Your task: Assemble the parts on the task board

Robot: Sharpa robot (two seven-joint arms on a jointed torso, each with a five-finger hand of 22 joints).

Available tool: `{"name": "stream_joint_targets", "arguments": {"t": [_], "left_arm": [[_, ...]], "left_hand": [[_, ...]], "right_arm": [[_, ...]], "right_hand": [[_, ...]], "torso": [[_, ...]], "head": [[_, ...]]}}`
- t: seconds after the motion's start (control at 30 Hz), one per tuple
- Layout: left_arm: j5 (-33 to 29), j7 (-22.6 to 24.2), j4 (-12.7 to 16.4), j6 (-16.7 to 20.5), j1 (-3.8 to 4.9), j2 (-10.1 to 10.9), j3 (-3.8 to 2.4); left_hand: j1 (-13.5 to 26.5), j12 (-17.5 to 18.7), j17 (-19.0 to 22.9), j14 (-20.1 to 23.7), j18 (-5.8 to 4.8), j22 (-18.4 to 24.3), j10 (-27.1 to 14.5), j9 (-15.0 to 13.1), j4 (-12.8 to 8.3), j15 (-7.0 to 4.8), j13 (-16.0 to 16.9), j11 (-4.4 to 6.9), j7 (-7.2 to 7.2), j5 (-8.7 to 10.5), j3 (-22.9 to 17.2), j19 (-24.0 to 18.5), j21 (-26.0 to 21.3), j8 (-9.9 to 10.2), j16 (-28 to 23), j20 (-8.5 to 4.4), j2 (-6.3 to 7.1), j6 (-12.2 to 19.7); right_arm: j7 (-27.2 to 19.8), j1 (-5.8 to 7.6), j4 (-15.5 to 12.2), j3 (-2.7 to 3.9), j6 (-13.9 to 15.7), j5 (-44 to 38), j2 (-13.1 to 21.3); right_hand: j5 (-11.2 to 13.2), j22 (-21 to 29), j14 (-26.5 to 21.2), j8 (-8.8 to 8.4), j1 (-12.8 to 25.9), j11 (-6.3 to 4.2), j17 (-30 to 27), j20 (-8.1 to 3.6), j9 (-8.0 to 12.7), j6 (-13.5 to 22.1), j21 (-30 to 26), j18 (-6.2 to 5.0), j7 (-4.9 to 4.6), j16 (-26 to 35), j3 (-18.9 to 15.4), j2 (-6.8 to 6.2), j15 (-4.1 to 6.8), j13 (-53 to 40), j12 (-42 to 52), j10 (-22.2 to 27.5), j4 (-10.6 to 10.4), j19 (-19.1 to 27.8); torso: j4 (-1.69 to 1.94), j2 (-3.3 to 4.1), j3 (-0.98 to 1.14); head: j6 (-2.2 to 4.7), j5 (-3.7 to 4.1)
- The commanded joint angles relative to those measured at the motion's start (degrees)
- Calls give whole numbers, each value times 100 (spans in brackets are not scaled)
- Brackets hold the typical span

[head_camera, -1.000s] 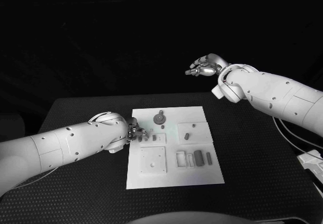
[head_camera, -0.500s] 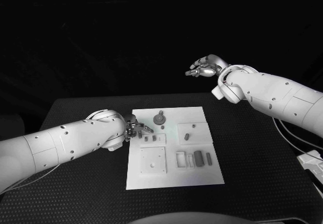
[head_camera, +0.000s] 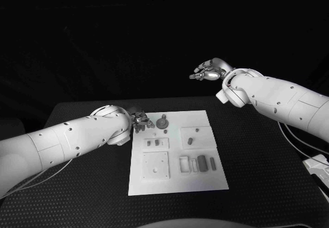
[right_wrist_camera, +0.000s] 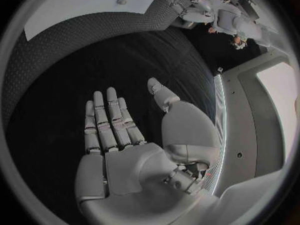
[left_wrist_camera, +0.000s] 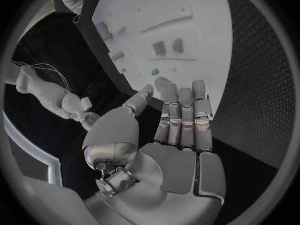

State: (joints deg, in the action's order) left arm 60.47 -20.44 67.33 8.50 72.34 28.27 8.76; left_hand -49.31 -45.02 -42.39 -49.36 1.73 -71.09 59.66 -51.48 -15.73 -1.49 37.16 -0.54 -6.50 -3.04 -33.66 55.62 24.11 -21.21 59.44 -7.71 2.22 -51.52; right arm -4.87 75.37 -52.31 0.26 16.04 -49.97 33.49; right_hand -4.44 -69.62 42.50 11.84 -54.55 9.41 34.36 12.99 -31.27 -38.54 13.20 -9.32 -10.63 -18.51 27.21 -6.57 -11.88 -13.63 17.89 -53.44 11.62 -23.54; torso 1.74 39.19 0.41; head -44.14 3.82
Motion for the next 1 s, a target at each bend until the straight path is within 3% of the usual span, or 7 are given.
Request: {"name": "stream_joint_targets", "arguments": {"t": [0.03,0.07,0.13,0.2,0.4,0.57,1.0], "left_arm": [[629,1215,-84,758,13,-119,8],[730,1340,-107,828,13,-154,18],[1042,1597,-152,932,10,-240,39],[1323,1813,-190,1036,7,-309,102],[2315,2197,-358,1204,-22,-524,367],[2991,2237,-513,1199,-71,-678,463],[3635,2236,-944,964,-249,-995,476]], "left_hand": [[-449,470,235,158,20,188,-124,275,-11,285,-321,-130,-49,-27,-208,-149,-302,203,-339,293,149,5],[-592,663,315,158,69,244,-128,397,-28,340,-456,-179,-66,-25,-208,-152,-384,322,-441,365,202,32],[-889,1366,417,104,135,326,-189,637,-15,426,-896,-454,-64,-54,-200,-112,-515,528,-567,444,302,2],[-1089,1991,443,51,155,334,-203,780,-39,406,-1233,-480,-4,-19,-158,-39,-562,655,-595,462,344,-10],[-1503,2966,405,-252,187,237,-67,1053,-65,262,-1636,-526,23,4,-47,304,-507,888,-494,337,429,15],[-1631,3325,388,-405,186,182,-88,1174,-59,202,-1807,-542,32,7,-15,456,-484,933,-454,278,506,-50],[-1751,3752,130,-814,245,-119,205,1446,-42,70,-2011,-482,45,10,79,928,-243,1014,-71,121,565,-135]], "right_arm": [[-86,-4,19,1,-51,18,-14],[-87,-4,20,1,-52,20,-17],[-87,-5,24,1,-58,31,-23],[-90,-5,25,1,-62,32,-25],[-95,-7,47,1,-68,32,-47],[-93,-7,47,1,-68,32,-50],[-91,-7,20,1,-58,32,-71]], "right_hand": [[-12,-6,-24,21,-52,40,-7,-6,9,47,-20,119,-383,37,-19,-5,-8,10,-30,6,-3,-47],[-12,-6,-24,21,-52,40,-7,-6,9,47,-20,119,-383,37,-19,-4,-8,10,-30,6,-3,-47],[-12,-7,-23,22,-53,40,-7,-6,9,46,-21,119,-383,36,-19,-3,-8,11,-30,6,-2,-48],[-12,-8,-23,22,-54,40,-8,-6,9,46,-21,119,-383,36,-19,-3,-8,11,-30,6,-2,-49],[-12,-10,-21,23,-54,40,-8,-6,9,46,-23,118,-383,35,-19,0,-7,13,-29,6,-2,-50],[-12,-11,-20,24,-54,40,-8,-6,10,46,-24,118,-383,34,-19,1,-7,15,-29,6,-2,-52],[-11,-16,-17,25,-53,41,-9,-6,11,47,-28,118,-384,33,-21,1,-6,19,-29,5,-2,-55]], "torso": [[-8,3,-1],[-8,3,-1],[-9,5,2],[-6,9,4],[-15,12,5],[-33,23,4],[-90,48,28]], "head": [[53,-10],[72,-11],[98,-16],[116,-12],[156,-7],[185,4],[210,3]]}}
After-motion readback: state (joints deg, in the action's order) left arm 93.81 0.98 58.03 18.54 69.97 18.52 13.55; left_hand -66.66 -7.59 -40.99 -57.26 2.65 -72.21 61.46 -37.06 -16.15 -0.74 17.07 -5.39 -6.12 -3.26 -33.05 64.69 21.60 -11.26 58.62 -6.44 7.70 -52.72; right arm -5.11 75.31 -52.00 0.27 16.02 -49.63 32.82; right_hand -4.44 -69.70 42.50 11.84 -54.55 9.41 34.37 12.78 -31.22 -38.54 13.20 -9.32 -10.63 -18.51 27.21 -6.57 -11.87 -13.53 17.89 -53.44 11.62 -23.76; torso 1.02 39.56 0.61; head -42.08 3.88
